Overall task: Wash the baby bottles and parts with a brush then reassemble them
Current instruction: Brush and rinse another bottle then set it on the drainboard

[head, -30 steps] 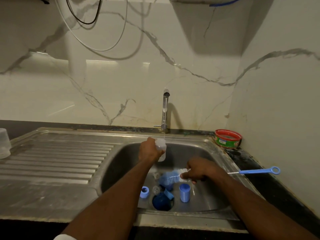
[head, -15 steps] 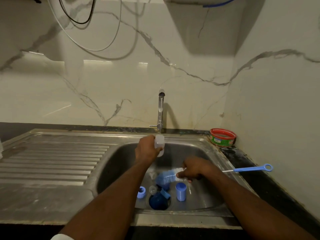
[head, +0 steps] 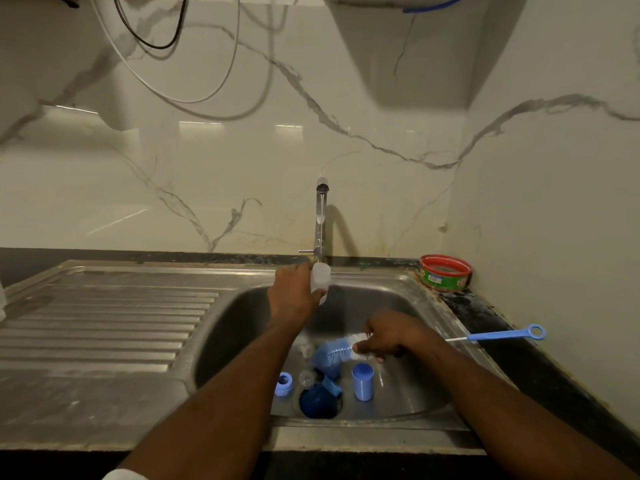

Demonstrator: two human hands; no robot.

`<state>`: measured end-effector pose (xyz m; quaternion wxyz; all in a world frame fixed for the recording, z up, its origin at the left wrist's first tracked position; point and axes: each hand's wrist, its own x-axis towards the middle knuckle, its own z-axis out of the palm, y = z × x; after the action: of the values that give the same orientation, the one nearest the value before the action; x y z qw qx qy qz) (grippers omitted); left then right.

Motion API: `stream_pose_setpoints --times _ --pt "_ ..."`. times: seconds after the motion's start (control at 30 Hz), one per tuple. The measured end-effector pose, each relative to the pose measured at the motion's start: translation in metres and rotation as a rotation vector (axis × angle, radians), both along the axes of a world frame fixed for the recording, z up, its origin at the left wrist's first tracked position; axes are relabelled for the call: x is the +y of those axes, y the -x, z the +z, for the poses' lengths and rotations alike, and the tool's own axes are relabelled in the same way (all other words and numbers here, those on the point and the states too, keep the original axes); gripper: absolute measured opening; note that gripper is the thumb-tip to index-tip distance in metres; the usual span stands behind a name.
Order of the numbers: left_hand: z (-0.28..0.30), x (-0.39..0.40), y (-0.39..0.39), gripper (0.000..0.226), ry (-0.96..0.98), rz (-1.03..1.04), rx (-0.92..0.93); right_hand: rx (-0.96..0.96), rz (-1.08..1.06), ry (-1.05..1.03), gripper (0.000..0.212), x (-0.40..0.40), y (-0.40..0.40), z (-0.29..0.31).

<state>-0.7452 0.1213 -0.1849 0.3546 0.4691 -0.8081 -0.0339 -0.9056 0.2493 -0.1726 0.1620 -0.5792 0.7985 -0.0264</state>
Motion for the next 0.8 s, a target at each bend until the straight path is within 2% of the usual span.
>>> stream_pose_setpoints --times 0.13,0.3,0.53,0.7,0.8 --pt "-0.003 -0.002 -0.003 0.065 0.02 -0.033 -0.334 -0.009 0.006 -0.017 0.029 -0.001 0.001 0.0" --pt "0.021 -0.001 0.008 0.07 0.274 -0.172 -0.615 -0.022 -0.022 -0.004 0.029 -0.003 0.001 -0.004" --pt "0.018 0.004 0.019 0.056 0.523 -0.232 -0.697 -0.058 -0.032 -0.015 0.034 -0.004 0.002 -0.005" --pt "0.014 0.004 0.021 0.05 0.55 -0.237 -0.713 -0.035 -0.028 -0.026 0.028 -0.004 -0.001 -0.003" --pt "0.012 0.001 0.02 0.06 0.519 -0.236 -0.689 -0.019 -0.021 -0.022 0.029 -0.002 -0.001 -0.001"
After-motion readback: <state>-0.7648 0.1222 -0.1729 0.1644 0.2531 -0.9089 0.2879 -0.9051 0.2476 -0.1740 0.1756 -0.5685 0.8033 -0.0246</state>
